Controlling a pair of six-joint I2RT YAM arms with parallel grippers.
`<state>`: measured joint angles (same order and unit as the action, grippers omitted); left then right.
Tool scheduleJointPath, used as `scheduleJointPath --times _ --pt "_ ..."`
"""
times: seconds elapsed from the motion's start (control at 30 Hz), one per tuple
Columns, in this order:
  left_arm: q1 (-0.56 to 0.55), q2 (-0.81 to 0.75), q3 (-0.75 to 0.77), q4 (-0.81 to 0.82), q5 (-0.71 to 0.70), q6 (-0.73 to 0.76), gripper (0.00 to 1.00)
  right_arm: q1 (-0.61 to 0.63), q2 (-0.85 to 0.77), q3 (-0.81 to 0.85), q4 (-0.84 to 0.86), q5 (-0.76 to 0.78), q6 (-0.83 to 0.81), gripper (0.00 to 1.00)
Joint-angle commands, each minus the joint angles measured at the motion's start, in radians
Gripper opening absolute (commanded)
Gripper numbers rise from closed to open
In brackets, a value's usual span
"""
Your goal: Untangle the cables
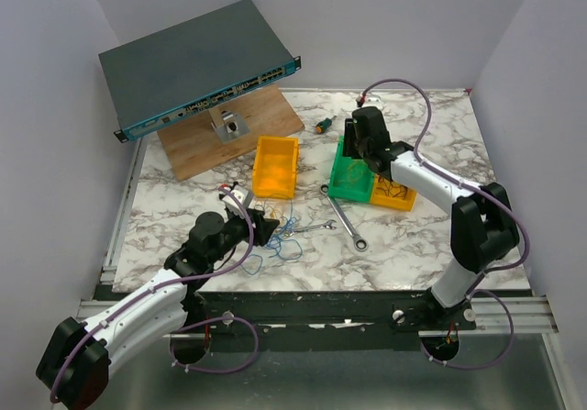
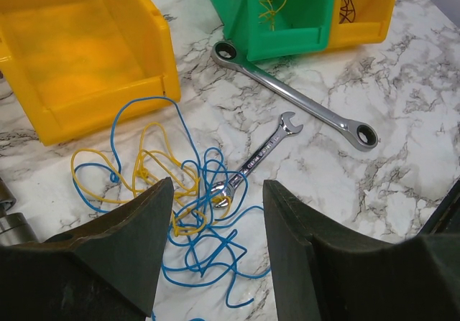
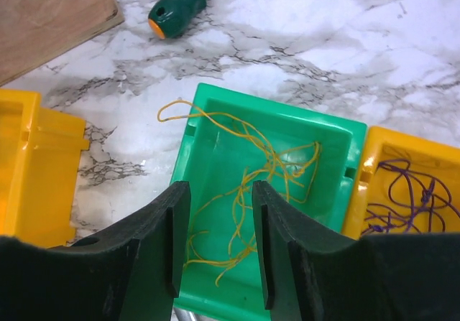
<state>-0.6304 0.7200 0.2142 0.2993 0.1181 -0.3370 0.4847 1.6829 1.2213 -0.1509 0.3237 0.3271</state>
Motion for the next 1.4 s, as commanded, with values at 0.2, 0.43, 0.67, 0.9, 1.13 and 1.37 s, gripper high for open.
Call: scheduleJointPath --times 0.2,0.43,0.67,0.9,1.13,1.37 --pt "-0.002 -0.002 0.023 0.001 -0.017 0.001 0.55 -0.002 0.212 0.212 -0.066 -0.004 -0.155 0.44" --pt "-0.002 0.001 0.024 0.002 -0.017 0.003 0.55 -0.004 0.284 0.24 -0.078 0.031 -0.162 0.38" --pt "-0.003 0.002 0.025 0.001 -0.017 0.003 0.55 -0.006 0.303 0.238 -0.077 0.05 -0.154 0.11" --pt "-0.003 0.004 0.027 0.001 -0.017 0.004 0.55 -0.009 0.231 0.187 -0.054 0.055 -0.14 0.01" --pt "-0.003 0.003 0.028 0.001 -0.019 0.006 0.55 -0.024 0.148 0.112 -0.016 0.025 -0.117 0.09" --pt "-0.003 0.009 0.03 0.002 -0.017 0.006 0.55 -0.041 0.169 0.152 -0.034 0.01 -0.119 0.29"
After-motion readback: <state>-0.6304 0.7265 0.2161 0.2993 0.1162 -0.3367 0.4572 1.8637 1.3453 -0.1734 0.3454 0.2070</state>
